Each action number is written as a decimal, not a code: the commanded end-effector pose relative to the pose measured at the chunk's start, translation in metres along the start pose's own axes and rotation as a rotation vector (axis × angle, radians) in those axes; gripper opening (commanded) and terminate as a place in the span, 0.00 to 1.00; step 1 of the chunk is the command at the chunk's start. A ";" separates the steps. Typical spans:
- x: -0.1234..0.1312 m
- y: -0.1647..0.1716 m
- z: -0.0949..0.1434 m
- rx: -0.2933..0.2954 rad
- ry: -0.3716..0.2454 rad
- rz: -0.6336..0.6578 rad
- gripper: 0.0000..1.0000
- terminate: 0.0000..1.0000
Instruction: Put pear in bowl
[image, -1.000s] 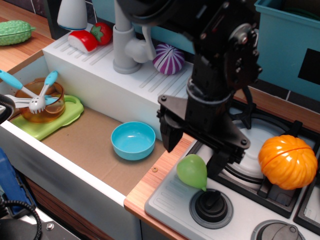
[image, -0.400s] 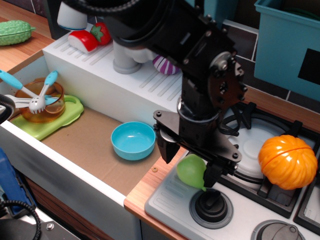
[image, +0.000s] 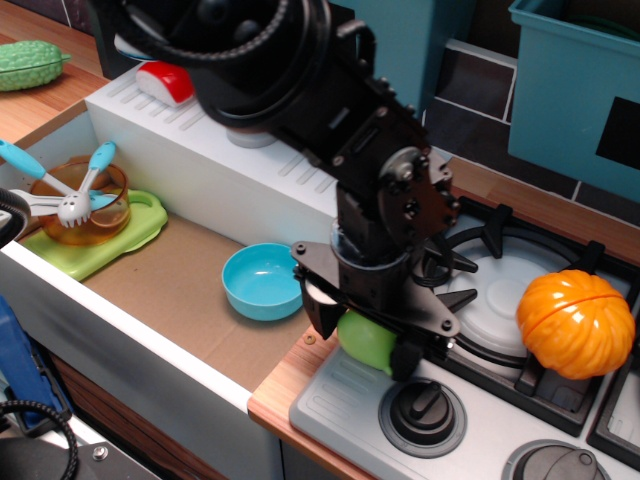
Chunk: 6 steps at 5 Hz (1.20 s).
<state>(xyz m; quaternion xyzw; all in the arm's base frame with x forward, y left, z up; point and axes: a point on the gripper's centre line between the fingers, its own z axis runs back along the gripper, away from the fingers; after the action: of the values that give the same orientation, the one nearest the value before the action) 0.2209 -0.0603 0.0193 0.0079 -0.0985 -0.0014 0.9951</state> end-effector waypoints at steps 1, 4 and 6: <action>0.003 0.002 0.003 0.010 0.000 -0.018 0.00 0.00; 0.015 0.060 0.010 0.116 0.028 -0.144 0.00 0.00; 0.031 0.093 -0.007 0.171 -0.036 -0.211 0.00 0.00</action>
<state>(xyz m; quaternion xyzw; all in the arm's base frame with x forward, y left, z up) 0.2523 0.0387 0.0061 0.1164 -0.1116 -0.1130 0.9804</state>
